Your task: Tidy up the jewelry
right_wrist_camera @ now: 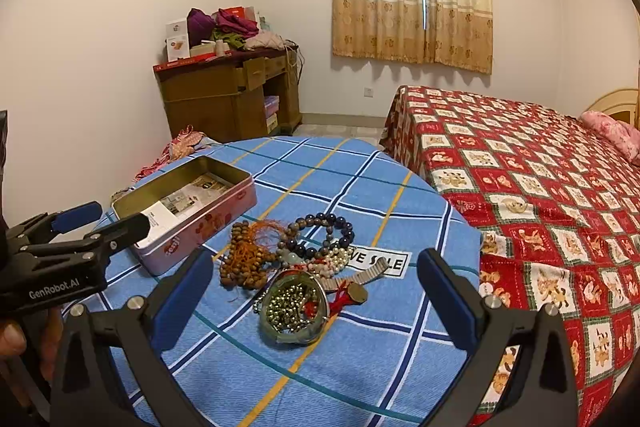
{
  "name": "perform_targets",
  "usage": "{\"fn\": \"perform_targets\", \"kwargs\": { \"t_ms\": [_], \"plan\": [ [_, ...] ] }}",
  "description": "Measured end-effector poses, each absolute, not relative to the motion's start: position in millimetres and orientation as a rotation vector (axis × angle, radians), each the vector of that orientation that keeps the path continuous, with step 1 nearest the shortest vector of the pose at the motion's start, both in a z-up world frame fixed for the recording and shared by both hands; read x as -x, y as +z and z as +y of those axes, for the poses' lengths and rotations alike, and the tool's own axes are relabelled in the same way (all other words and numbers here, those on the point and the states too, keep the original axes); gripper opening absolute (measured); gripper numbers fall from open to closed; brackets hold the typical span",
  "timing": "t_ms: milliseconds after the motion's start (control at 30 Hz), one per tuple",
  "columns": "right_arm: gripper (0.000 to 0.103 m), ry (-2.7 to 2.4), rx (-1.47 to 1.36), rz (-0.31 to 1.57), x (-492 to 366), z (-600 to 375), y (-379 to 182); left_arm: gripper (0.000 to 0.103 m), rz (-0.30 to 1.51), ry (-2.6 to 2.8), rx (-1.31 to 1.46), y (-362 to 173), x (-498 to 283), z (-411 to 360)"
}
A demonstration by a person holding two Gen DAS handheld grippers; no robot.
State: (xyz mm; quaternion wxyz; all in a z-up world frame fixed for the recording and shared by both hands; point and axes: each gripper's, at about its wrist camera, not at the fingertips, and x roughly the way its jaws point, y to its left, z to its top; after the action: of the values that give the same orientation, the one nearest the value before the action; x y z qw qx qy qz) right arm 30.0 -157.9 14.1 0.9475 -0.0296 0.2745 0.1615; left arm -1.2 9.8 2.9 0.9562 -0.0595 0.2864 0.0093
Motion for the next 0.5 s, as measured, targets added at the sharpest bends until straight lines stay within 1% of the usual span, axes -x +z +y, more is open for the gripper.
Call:
{"fn": "perform_targets", "kwargs": {
  "t_ms": [500],
  "plan": [
    [0.103, 0.330, 0.058, 0.571, -32.0, -159.4, 12.6, 0.089, 0.584, 0.025, 0.116, -1.7, -0.4, 8.5]
  ]
}}
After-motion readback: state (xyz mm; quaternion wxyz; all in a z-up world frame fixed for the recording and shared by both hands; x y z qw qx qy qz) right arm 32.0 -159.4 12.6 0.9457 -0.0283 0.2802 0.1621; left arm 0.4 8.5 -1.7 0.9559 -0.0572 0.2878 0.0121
